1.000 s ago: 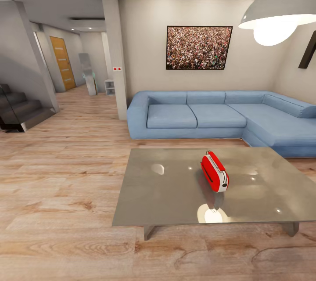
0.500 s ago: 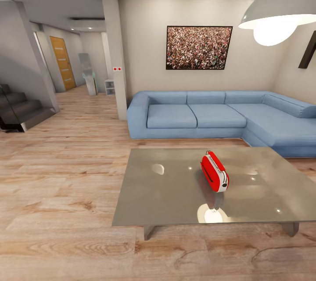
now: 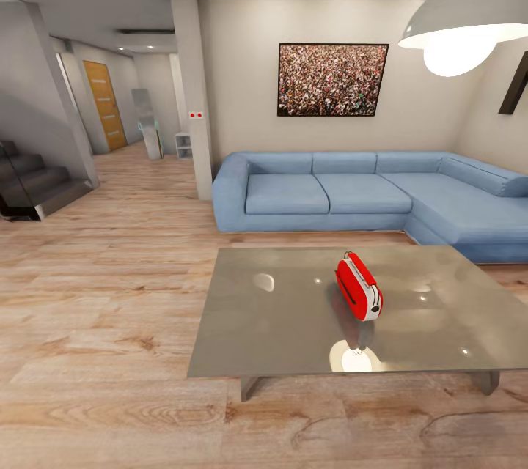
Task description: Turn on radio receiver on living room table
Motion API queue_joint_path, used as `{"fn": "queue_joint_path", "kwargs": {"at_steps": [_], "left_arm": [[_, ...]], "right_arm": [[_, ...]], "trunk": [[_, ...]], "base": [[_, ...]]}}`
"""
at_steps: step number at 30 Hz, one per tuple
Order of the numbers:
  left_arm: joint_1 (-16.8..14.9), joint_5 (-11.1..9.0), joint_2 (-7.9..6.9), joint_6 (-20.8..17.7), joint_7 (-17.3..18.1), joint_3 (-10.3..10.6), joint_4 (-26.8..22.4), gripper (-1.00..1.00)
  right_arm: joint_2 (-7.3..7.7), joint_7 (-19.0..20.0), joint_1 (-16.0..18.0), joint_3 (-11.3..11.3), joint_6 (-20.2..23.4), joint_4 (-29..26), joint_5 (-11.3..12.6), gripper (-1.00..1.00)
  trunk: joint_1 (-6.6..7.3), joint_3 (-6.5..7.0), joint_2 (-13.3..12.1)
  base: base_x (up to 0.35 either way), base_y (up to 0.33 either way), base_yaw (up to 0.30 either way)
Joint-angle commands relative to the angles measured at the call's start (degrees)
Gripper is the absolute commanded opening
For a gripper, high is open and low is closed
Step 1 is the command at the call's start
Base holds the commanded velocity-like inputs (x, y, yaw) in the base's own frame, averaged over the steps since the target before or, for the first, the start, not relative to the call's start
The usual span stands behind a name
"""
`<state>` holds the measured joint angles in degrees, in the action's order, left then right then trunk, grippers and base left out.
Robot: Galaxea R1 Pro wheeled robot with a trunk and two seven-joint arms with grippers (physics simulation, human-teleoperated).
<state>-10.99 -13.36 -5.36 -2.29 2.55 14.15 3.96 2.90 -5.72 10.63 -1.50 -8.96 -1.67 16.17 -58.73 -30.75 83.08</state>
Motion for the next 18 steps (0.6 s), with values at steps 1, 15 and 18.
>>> {"fn": "queue_joint_path", "kwargs": {"at_steps": [1,15,18], "left_arm": [[0.0,0.0,0.0,0.0,0.0,0.0,0.0,-1.0],[0.0,0.0,0.0,0.0,0.0,0.0,0.0,-1.0],[0.0,0.0,0.0,0.0,0.0,0.0,0.0,-1.0]], "right_arm": [[0.0,0.0,0.0,0.0,0.0,0.0,0.0,1.0],[0.0,0.0,0.0,0.0,0.0,0.0,0.0,1.0],[0.0,0.0,0.0,0.0,0.0,0.0,0.0,1.0]], "trunk": [[0.0,0.0,0.0],[0.0,0.0,0.0],[0.0,0.0,0.0]], "base": [[0.0,0.0,0.0],[0.0,0.0,0.0],[0.0,0.0,0.0]]}}
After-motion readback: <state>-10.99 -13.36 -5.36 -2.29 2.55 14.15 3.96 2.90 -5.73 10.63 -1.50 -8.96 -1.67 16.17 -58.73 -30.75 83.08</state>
